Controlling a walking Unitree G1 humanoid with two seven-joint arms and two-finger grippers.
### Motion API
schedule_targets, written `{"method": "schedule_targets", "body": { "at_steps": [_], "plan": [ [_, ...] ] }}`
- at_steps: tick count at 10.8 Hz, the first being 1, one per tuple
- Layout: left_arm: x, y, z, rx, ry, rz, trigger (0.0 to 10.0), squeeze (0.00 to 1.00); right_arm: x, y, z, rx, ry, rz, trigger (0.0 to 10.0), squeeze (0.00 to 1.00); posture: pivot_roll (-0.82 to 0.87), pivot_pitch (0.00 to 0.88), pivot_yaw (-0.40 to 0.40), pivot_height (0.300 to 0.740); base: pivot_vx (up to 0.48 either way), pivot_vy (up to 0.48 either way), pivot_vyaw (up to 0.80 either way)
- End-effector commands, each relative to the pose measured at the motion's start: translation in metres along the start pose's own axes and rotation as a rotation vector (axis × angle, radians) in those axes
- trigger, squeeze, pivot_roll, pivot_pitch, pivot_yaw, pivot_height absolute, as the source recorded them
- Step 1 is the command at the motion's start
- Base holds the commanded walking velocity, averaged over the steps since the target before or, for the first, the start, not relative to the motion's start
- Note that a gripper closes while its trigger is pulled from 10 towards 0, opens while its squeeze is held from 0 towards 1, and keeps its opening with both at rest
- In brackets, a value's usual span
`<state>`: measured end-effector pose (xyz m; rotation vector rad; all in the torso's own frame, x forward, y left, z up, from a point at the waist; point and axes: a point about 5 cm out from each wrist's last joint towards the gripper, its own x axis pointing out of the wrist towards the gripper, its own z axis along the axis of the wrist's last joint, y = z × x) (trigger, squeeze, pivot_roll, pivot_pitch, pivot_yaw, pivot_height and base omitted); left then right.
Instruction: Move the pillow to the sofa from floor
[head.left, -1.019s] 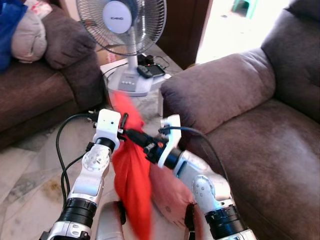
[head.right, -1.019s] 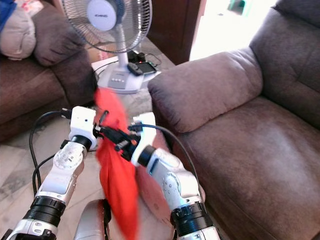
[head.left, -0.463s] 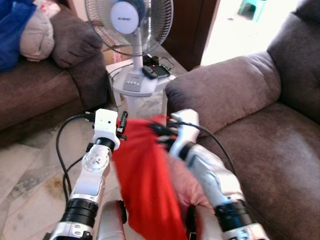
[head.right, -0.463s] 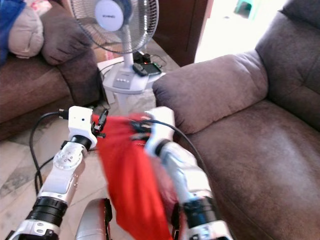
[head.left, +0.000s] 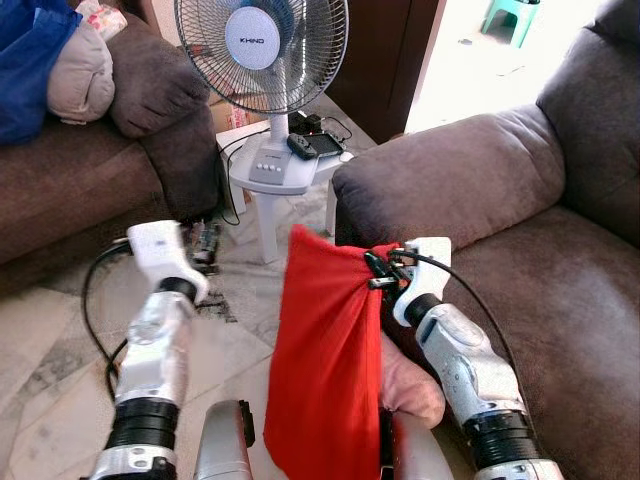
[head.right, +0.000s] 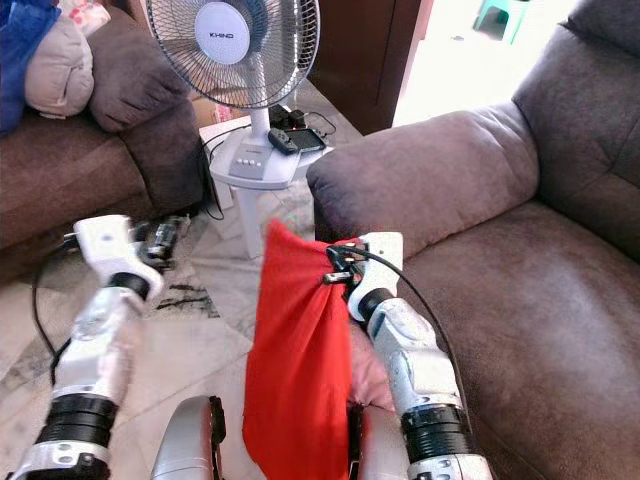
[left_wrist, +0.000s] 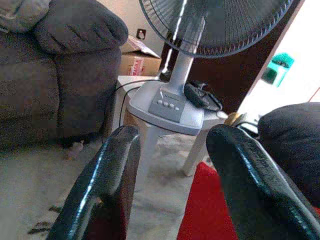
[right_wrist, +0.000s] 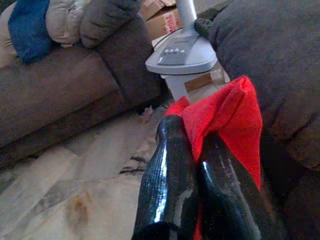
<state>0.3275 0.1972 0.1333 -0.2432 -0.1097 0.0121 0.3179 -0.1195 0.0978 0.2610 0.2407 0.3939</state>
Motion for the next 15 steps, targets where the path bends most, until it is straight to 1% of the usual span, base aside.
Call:
{"method": "schedule_targets", "body": {
  "at_steps": [1,2,3,4,5,6,7,8,9,10,11,12,13,15],
  "plan": [
    [0.002,0.015,0.002,-0.059,0.015,0.030,10.0,1.00,-0.001,-0.003,0.010,-0.032,-0.038,0.012,10.0,0.00,0.05,0.022,-0.045,0.570,0.000,0.000,0.00],
    [0.001,0.024,0.003,-0.070,0.017,0.057,10.0,1.00,-0.002,-0.006,0.011,-0.047,-0.036,0.016,10.0,0.00,0.05,0.022,-0.045,0.570,0.000,0.000,0.00],
    [-0.001,0.017,-0.002,0.049,0.043,0.027,10.0,1.00,-0.003,-0.011,0.012,-0.058,-0.046,-0.023,10.0,0.00,0.06,0.021,-0.050,0.570,0.000,0.000,0.00],
    [-0.004,0.005,-0.006,0.177,0.051,-0.023,10.0,0.07,-0.003,-0.013,0.015,-0.090,-0.079,-0.054,10.0,0.00,0.06,0.021,-0.052,0.570,0.000,0.000,0.00],
    [-0.011,-0.023,-0.005,0.173,-0.016,-0.078,10.0,0.00,-0.006,-0.007,0.016,-0.125,-0.150,-0.056,10.0,0.00,0.05,0.019,-0.049,0.570,0.000,0.000,0.00],
    [-0.014,-0.034,-0.006,0.210,-0.040,-0.109,10.0,0.00,-0.008,-0.006,0.014,-0.142,-0.168,-0.076,10.0,0.00,0.05,0.018,-0.050,0.570,0.000,0.000,0.00],
    [-0.017,-0.049,-0.008,0.232,-0.052,-0.162,10.0,0.00,-0.011,-0.007,0.012,-0.130,-0.202,-0.117,10.0,0.00,0.05,0.016,-0.047,0.570,0.000,0.000,0.00],
    [-0.019,-0.055,-0.009,0.253,-0.066,-0.190,10.0,0.00,-0.013,-0.006,0.015,-0.147,-0.238,-0.143,10.0,0.00,0.04,0.010,-0.043,0.570,0.000,0.000,0.00],
    [-0.023,-0.057,-0.008,0.330,-0.089,-0.199,10.0,0.00,-0.015,-0.007,0.018,-0.148,-0.278,-0.179,10.0,0.00,0.04,0.002,-0.041,0.570,0.000,0.000,0.00],
    [-0.025,-0.058,-0.005,0.376,-0.114,-0.210,10.0,0.00,-0.017,-0.010,0.019,-0.174,-0.297,-0.207,10.0,0.00,0.04,0.000,-0.041,0.570,0.000,0.000,0.00],
    [-0.024,-0.056,0.003,0.415,-0.156,-0.192,10.0,0.00,-0.018,-0.010,0.018,-0.180,-0.318,-0.217,10.0,0.00,0.04,0.000,-0.044,0.570,0.000,0.000,0.00],
    [-0.022,-0.054,0.006,0.412,-0.169,-0.177,10.0,0.00,-0.018,-0.007,0.017,-0.165,-0.324,-0.208,10.0,0.00,0.04,0.000,-0.044,0.570,0.000,0.000,0.00],
    [-0.023,-0.054,0.005,0.404,-0.174,-0.175,10.0,0.00,-0.017,-0.005,0.017,-0.168,-0.332,-0.212,10.0,0.00,0.04,0.000,-0.040,0.570,0.000,0.000,0.00],
    [-0.023,-0.053,0.004,0.416,-0.176,-0.173,10.0,0.00,-0.016,-0.005,0.017,-0.175,-0.339,-0.225,10.0,0.00,0.04,0.000,-0.040,0.570,0.000,0.000,0.00]
  ]
}}
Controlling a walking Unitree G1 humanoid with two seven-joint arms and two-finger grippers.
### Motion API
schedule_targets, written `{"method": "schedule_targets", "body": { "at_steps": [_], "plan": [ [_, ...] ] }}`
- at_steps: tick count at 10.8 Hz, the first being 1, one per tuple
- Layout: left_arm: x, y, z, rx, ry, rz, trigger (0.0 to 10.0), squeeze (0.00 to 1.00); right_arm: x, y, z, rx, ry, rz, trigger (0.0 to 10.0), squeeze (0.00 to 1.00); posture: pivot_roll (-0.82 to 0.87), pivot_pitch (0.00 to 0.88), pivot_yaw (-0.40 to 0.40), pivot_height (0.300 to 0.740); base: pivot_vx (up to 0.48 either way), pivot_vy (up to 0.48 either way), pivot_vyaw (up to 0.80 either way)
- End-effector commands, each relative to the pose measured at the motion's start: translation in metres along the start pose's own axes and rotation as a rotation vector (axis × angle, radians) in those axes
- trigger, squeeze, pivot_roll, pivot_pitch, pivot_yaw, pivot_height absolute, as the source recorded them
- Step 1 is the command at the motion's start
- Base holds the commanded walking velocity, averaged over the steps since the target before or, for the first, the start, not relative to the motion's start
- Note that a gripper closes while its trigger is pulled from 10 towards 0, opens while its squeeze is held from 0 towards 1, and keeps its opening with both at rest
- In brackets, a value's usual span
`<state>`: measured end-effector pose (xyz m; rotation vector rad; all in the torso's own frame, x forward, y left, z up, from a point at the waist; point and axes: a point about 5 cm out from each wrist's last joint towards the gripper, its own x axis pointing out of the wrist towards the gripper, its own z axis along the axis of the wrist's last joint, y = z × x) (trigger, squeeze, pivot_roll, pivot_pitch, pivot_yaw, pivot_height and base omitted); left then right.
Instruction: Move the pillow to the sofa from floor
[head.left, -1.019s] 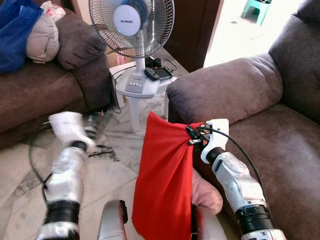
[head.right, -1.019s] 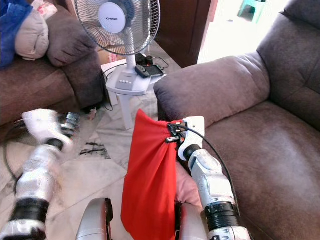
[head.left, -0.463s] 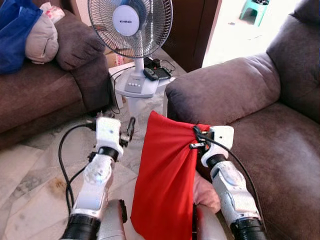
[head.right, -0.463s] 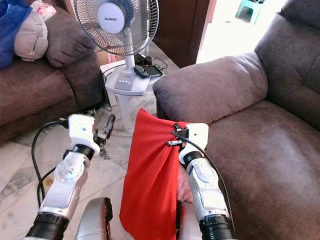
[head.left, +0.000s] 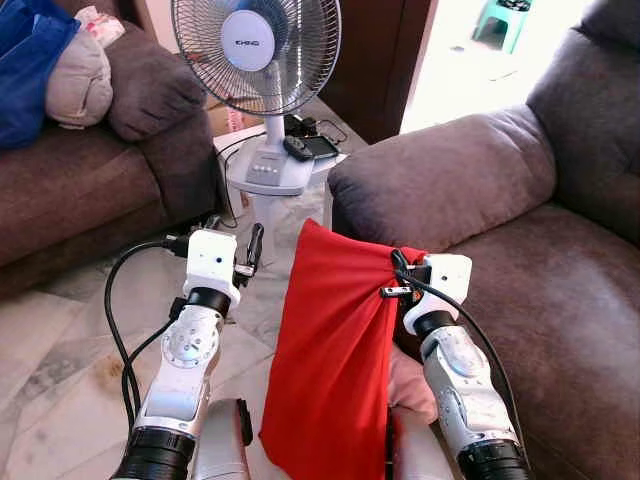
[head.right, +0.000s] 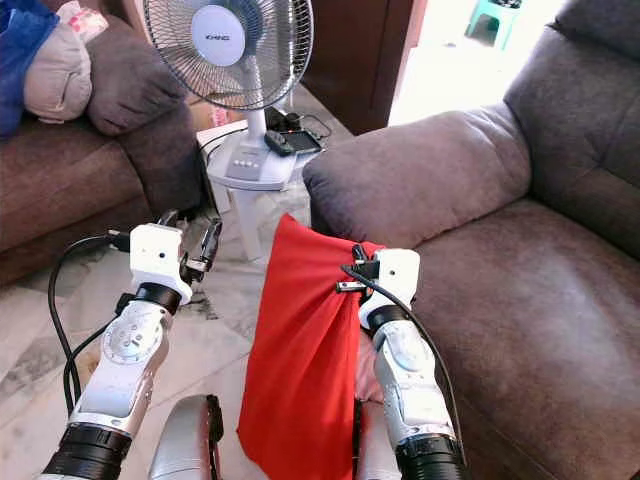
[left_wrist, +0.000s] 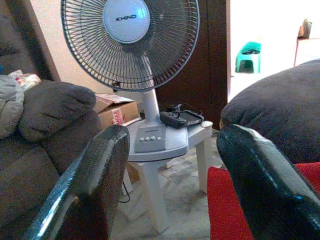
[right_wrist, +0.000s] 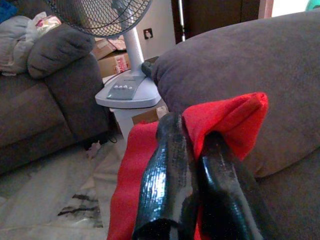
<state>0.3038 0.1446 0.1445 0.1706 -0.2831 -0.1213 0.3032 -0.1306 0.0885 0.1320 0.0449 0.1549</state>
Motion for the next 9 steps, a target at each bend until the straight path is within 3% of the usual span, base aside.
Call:
{"method": "schedule_targets", "body": {
  "at_steps": [1,6,9],
  "plan": [
    [-0.0007,0.0016,0.0007,0.030,-0.009,0.004,10.0,0.00,0.0049,-0.0014,0.0267,-0.023,-0.140,-0.006,10.0,0.00,0.04,0.000,-0.040,0.570,0.000,0.000,0.00],
    [-0.0091,0.0008,-0.0005,0.024,-0.006,0.054,10.0,0.00,0.0080,-0.0101,0.0299,-0.028,-0.138,-0.046,10.0,0.00,0.05,0.000,-0.044,0.570,0.000,0.000,0.00],
    [-0.0023,-0.0015,0.0023,0.024,-0.010,0.054,10.0,0.00,0.0098,-0.0069,0.0300,-0.030,-0.135,-0.046,10.0,0.00,0.05,0.004,-0.042,0.570,0.000,0.000,0.00]
  ]
}}
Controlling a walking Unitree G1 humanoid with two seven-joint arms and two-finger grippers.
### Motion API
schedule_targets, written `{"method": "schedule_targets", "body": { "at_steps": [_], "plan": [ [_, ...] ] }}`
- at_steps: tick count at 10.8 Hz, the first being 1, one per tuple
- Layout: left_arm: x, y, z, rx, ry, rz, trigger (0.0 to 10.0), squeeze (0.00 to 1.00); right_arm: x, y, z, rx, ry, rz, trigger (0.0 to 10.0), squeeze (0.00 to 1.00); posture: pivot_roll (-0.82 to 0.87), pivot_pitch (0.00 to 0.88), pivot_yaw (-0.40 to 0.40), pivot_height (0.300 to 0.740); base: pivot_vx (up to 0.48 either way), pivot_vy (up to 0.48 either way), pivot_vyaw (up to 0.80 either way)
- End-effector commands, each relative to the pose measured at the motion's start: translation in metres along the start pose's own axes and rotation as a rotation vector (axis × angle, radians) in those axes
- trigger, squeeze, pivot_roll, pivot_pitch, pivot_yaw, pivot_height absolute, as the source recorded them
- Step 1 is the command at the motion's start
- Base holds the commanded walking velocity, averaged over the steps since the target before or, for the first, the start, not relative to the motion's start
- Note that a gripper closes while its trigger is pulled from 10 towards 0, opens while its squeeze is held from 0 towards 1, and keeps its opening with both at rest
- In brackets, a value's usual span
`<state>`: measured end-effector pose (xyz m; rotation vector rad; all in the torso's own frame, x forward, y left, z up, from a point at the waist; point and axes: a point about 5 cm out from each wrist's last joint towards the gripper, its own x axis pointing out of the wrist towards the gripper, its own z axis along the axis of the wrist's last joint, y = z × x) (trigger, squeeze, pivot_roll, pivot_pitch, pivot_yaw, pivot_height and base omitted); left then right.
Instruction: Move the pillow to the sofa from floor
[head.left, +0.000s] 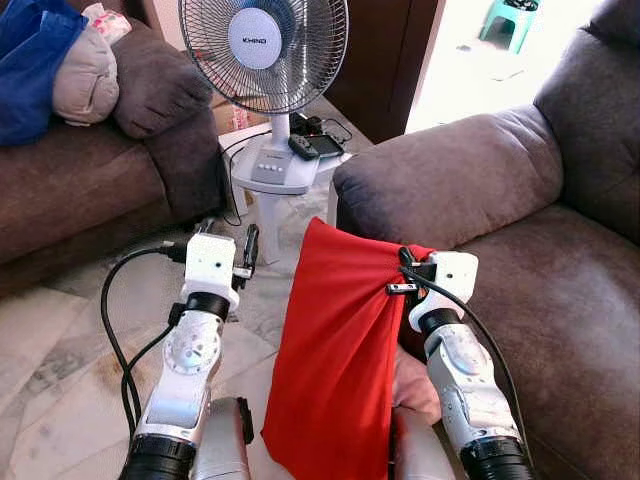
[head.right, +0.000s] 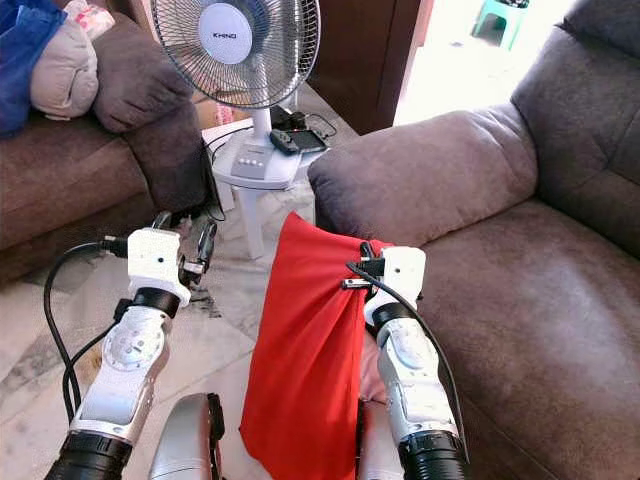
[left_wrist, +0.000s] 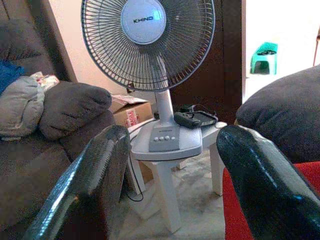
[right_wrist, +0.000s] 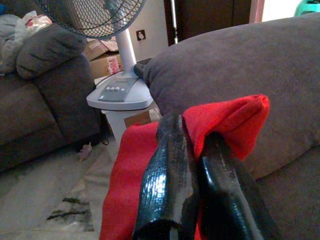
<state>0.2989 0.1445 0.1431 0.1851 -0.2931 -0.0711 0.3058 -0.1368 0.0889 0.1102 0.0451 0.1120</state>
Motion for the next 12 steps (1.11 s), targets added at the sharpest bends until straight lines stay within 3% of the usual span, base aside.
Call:
{"method": "schedule_targets", "body": {
  "at_steps": [1,12],
  "plan": [
    [0.0028,-0.0020,0.0001,0.016,0.007,-0.003,10.0,0.00,0.0085,0.0009,0.0271,-0.017,-0.126,-0.003,10.0,0.00,0.05,0.007,-0.042,0.570,0.000,0.000,0.00],
    [0.0045,-0.0022,0.0023,0.025,-0.003,-0.014,10.0,0.00,0.0109,0.0059,0.0290,-0.030,-0.135,0.006,10.0,0.00,0.05,0.013,-0.039,0.578,0.000,0.000,0.00]
  ]
}}
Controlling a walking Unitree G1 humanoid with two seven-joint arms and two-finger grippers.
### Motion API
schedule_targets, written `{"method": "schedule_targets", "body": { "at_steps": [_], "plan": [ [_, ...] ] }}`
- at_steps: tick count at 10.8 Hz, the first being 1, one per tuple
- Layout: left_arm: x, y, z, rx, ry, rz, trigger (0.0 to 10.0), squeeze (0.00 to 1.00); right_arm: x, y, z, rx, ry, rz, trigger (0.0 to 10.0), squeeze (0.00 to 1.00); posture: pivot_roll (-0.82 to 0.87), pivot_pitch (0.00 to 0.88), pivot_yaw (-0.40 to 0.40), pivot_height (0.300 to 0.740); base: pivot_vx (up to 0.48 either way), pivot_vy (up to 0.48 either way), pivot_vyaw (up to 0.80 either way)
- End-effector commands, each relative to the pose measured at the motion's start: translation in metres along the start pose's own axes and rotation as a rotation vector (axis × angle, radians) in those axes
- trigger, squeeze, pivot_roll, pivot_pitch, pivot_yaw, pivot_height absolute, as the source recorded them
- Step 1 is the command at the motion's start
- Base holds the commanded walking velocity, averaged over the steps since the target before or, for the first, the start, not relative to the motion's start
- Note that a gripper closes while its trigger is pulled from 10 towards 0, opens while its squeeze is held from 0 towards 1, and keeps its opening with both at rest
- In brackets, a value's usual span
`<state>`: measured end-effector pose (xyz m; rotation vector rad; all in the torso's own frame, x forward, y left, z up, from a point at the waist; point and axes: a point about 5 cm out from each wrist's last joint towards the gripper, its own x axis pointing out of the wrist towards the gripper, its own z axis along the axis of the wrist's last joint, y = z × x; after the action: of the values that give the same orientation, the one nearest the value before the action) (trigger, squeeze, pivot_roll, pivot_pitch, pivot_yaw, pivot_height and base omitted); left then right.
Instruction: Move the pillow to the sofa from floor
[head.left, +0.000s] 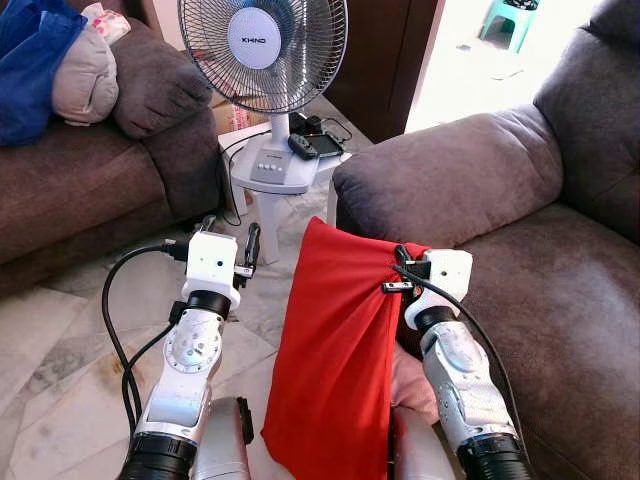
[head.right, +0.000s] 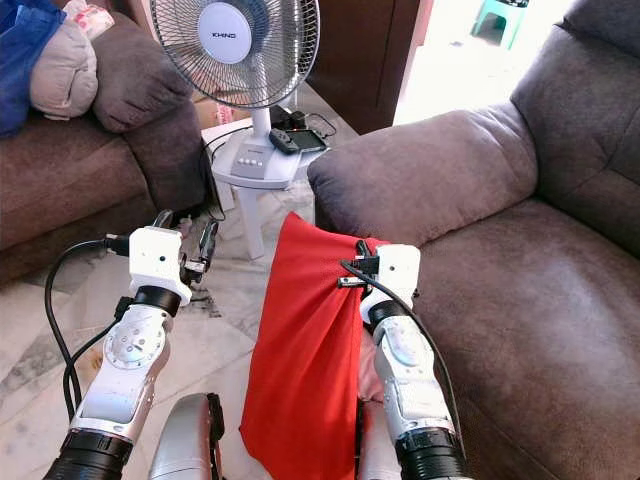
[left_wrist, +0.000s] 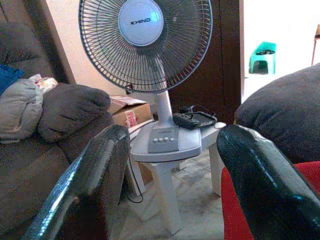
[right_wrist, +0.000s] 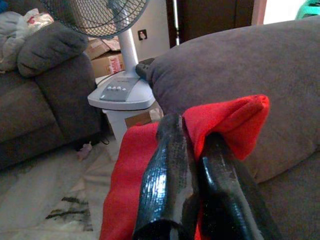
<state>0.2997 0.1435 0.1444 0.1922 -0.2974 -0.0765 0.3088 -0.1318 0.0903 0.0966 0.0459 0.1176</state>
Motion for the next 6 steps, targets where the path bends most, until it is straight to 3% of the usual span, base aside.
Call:
{"method": "schedule_targets", "body": {
  "at_steps": [1,6],
  "plan": [
    [0.0034,-0.0011,0.0008,0.019,0.004,-0.008,10.0,0.00,0.0077,0.0007,0.0279,-0.017,-0.136,-0.003,10.0,0.00,0.05,0.013,-0.039,0.594,0.000,0.000,0.00],
    [0.0051,0.0003,0.0024,0.025,-0.004,-0.010,10.0,0.00,0.0089,0.0027,0.0280,-0.018,-0.139,0.000,10.0,0.00,0.05,0.008,-0.034,0.676,0.000,0.000,0.00]
  ]
}}
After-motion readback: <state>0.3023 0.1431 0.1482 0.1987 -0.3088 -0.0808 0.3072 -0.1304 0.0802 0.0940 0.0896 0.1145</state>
